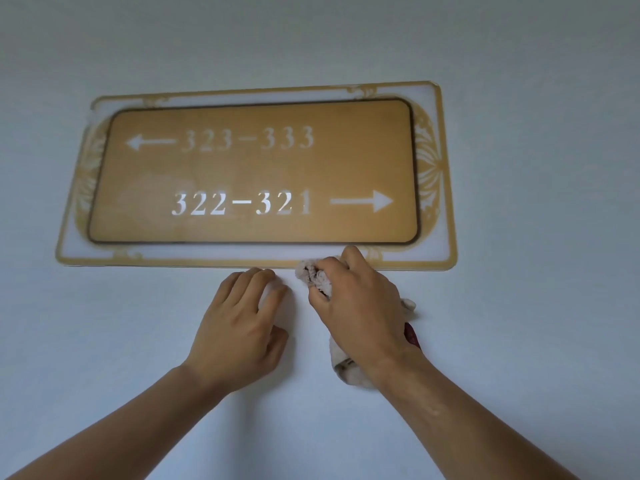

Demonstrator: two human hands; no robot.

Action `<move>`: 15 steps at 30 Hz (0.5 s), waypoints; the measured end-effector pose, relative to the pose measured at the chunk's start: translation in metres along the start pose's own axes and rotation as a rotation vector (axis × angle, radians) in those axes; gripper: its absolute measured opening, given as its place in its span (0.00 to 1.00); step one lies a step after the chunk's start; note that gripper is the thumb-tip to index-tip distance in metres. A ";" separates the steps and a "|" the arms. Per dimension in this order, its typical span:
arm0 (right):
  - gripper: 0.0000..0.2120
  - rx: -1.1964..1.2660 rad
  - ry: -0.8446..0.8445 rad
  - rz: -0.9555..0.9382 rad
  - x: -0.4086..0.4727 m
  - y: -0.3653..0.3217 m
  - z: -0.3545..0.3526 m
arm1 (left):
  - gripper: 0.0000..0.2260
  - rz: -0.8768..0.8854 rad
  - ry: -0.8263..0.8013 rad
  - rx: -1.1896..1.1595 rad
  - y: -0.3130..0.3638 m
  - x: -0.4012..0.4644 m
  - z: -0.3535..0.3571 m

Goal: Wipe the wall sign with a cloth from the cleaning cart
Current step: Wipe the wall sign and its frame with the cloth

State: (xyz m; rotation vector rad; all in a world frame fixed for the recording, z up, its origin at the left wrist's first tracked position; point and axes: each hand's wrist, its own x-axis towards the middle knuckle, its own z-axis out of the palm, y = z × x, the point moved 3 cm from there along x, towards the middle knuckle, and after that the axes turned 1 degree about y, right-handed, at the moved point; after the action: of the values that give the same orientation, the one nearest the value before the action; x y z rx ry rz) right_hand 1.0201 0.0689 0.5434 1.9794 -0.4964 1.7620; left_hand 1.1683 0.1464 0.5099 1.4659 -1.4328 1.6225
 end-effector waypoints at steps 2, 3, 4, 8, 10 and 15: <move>0.09 0.011 -0.043 -0.036 0.004 -0.016 0.011 | 0.20 -0.016 -0.025 0.022 -0.014 -0.008 -0.006; 0.09 0.029 -0.060 -0.052 0.007 -0.025 0.018 | 0.20 -0.019 -0.041 0.041 -0.022 -0.013 -0.010; 0.09 0.044 -0.074 -0.060 0.010 -0.036 0.024 | 0.19 -0.025 -0.060 0.061 -0.031 -0.019 -0.014; 0.07 0.037 -0.128 -0.077 0.020 -0.082 0.050 | 0.17 -0.072 -0.093 0.121 -0.074 -0.038 -0.029; 0.06 0.035 -0.151 -0.098 0.025 -0.110 0.063 | 0.17 -0.108 -0.104 0.143 -0.101 -0.051 -0.037; 0.05 0.027 -0.191 -0.096 0.039 -0.176 0.098 | 0.17 -0.162 -0.113 0.158 -0.170 -0.081 -0.054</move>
State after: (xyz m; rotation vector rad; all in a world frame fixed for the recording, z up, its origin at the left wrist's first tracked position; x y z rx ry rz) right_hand 1.2014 0.1639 0.5574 2.1642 -0.4325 1.5385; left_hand 1.3212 0.2690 0.5029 1.7401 -1.2322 1.6042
